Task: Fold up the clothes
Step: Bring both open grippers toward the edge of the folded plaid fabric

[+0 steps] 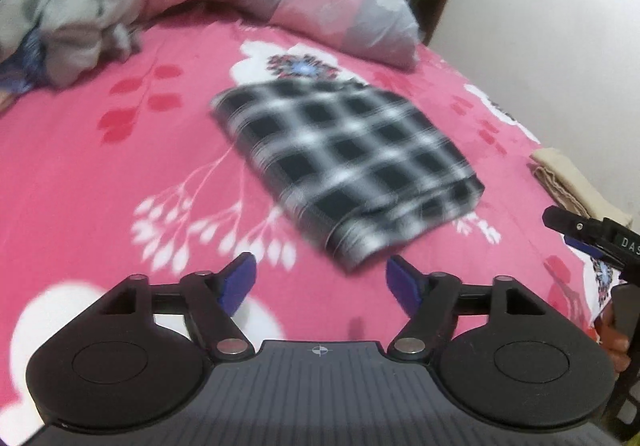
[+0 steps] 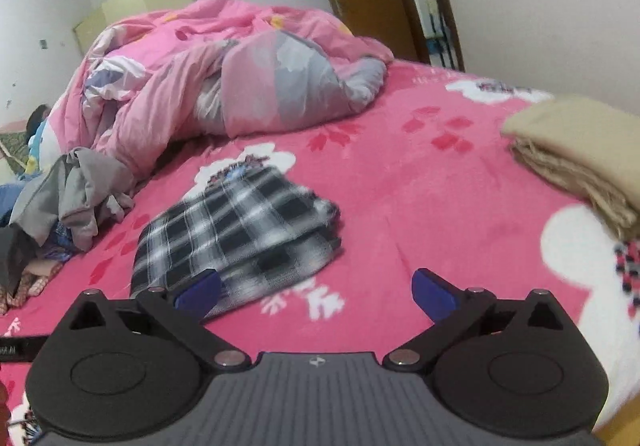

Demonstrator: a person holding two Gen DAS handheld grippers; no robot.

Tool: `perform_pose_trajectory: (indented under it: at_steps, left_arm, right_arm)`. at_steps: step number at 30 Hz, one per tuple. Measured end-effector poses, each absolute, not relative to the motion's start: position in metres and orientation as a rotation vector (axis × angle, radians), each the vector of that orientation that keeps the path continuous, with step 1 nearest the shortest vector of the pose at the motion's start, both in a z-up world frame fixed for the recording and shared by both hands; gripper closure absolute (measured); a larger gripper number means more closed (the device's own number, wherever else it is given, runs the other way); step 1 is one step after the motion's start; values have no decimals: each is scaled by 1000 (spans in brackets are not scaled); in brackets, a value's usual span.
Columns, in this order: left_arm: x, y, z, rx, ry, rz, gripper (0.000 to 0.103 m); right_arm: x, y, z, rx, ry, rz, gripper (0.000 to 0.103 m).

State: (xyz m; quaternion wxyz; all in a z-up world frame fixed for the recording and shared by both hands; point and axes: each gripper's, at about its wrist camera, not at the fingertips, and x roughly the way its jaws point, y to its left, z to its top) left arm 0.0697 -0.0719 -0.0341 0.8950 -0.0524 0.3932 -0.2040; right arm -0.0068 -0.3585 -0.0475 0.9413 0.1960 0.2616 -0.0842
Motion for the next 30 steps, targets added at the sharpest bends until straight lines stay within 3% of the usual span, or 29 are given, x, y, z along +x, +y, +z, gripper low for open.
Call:
perform_pose_trajectory:
  at_steps: [2, 7, 18, 30]
  left_arm:
    - [60, -67, -32, -109, 798, -407, 9]
    - [41, -60, -26, -83, 744, -382, 0]
    - [31, -46, -28, -132, 746, -339, 0]
    - [31, -44, -24, -55, 700, -189, 0]
  right_arm:
    - [-10, -353, -50, 411, 547, -181, 0]
    - [-16, -340, -52, 416, 550, -209, 0]
    - [-12, -301, -49, 255, 590, -186, 0]
    - [-21, -311, -51, 457, 527, -114, 0]
